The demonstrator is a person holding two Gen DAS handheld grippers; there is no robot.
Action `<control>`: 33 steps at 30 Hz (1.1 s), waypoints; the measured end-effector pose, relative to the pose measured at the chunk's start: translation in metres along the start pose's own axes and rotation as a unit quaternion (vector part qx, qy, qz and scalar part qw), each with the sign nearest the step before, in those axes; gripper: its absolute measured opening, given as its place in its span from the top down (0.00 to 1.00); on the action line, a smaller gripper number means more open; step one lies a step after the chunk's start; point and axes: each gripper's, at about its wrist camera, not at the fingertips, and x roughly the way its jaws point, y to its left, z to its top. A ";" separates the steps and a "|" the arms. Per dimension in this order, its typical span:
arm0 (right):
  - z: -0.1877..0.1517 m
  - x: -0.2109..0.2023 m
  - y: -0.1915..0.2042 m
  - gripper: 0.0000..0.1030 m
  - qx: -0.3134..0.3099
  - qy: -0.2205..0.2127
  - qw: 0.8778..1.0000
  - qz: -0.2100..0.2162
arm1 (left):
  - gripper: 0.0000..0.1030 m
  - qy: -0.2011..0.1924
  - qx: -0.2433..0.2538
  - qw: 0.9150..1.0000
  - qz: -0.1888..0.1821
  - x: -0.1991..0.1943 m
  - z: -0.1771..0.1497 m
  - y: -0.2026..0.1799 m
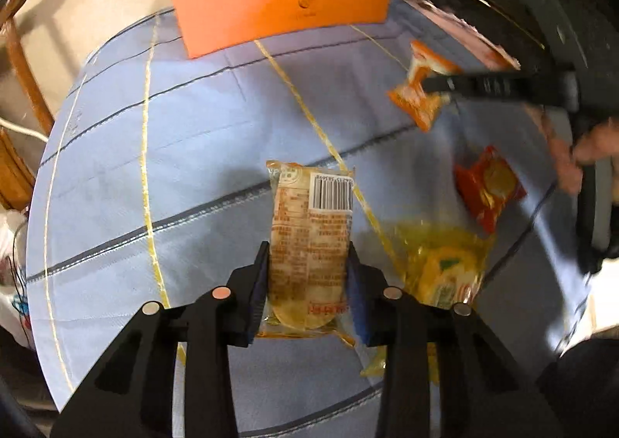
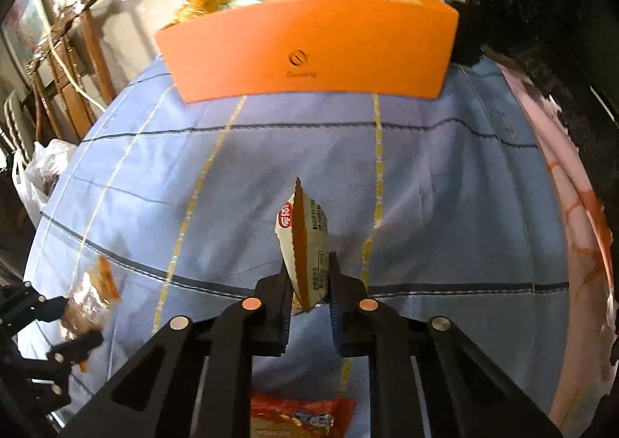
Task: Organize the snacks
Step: 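Grasp a tan cookie pack with the left gripper while the right gripper grasps a small pack, then drop the tan cookie pack and small pack into the orange box with both grippers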
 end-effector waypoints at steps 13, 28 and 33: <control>0.011 -0.062 -0.017 0.85 0.106 -0.075 0.989 0.070 | 0.66 -0.049 -0.043 0.998 -0.003 -0.036 0.055 0.027; 0.232 -0.087 -0.025 0.85 0.018 -0.157 0.987 -0.031 | 0.66 -0.161 -0.121 0.975 0.092 -0.051 0.288 0.072; 0.259 -0.057 -0.018 0.04 -0.058 -0.138 0.983 -0.106 | 0.04 -0.175 -0.108 0.969 0.138 -0.043 0.334 0.086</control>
